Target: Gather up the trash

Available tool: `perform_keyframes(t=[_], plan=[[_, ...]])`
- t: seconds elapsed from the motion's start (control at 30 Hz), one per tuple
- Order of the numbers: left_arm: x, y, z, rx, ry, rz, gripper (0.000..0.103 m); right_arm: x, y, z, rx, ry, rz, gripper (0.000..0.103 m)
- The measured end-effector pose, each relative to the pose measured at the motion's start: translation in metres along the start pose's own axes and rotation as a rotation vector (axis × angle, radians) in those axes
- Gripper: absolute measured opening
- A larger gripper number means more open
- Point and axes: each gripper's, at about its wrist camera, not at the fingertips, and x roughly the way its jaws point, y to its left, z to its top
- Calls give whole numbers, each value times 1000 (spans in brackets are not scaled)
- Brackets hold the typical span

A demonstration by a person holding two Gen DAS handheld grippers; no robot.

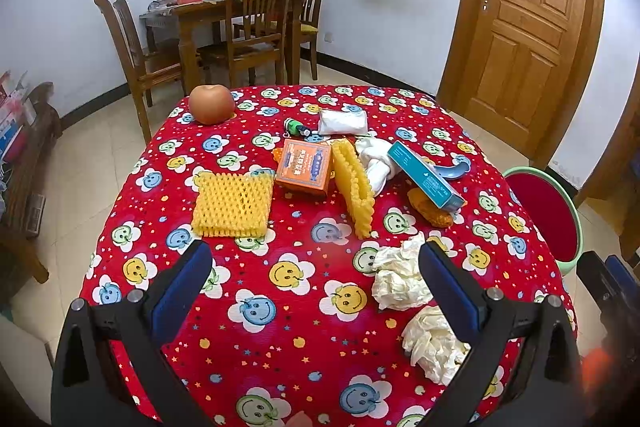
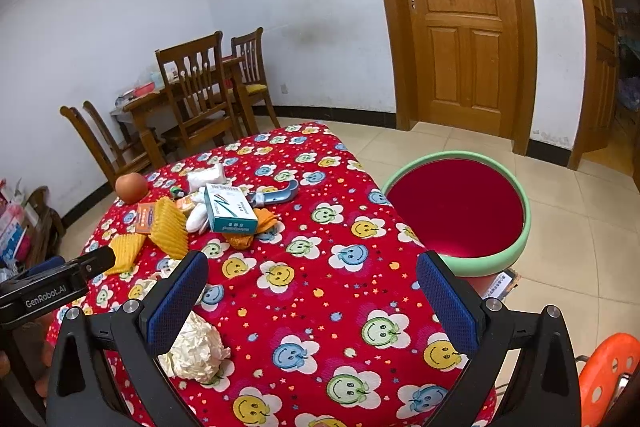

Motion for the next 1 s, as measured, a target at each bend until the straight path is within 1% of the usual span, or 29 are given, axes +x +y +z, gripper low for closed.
perform_keyframes(t=[1.0], plan=[[1,1,-1,-2,2,-3,101,1,1,-1,0,0,0,103]])
